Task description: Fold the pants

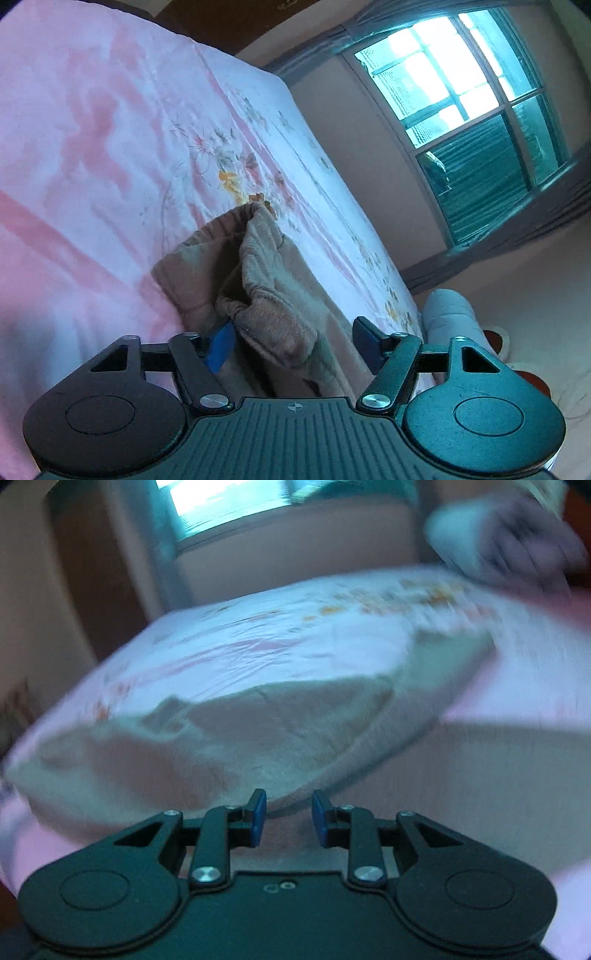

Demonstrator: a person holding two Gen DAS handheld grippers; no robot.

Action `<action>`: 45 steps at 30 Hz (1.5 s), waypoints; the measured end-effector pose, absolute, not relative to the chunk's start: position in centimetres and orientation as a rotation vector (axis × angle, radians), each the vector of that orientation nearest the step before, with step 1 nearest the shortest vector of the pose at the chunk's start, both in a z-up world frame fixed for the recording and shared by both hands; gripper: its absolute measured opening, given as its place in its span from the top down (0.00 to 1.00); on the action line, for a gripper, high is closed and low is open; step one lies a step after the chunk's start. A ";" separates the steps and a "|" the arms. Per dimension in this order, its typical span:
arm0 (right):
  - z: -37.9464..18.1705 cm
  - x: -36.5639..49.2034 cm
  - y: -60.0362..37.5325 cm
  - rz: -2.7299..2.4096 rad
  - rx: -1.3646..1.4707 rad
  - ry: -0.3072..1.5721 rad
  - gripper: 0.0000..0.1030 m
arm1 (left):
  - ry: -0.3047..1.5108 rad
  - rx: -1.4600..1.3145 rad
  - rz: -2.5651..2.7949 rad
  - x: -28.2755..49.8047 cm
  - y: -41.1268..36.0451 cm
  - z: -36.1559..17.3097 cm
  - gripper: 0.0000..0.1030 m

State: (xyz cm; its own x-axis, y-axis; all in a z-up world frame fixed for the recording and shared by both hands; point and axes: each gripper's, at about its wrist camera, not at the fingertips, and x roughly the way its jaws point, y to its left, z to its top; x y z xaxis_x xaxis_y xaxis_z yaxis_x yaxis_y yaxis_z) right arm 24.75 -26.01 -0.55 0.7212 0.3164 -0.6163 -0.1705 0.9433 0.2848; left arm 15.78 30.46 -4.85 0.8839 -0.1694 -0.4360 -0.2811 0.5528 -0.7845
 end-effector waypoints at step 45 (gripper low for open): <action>-6.7 23.8 -28.8 0.283 0.745 0.839 1.00 | 0.678 -0.875 -0.194 20.9 39.5 -8.5 0.84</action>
State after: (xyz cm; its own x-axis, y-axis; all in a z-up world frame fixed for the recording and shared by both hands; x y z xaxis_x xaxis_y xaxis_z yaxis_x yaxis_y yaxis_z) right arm 23.82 -28.77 -6.74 0.6502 0.5029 -0.5695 0.0552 0.7163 0.6956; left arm 20.88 39.51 -8.45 0.7762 -0.4226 -0.4680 -0.1111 0.6390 -0.7612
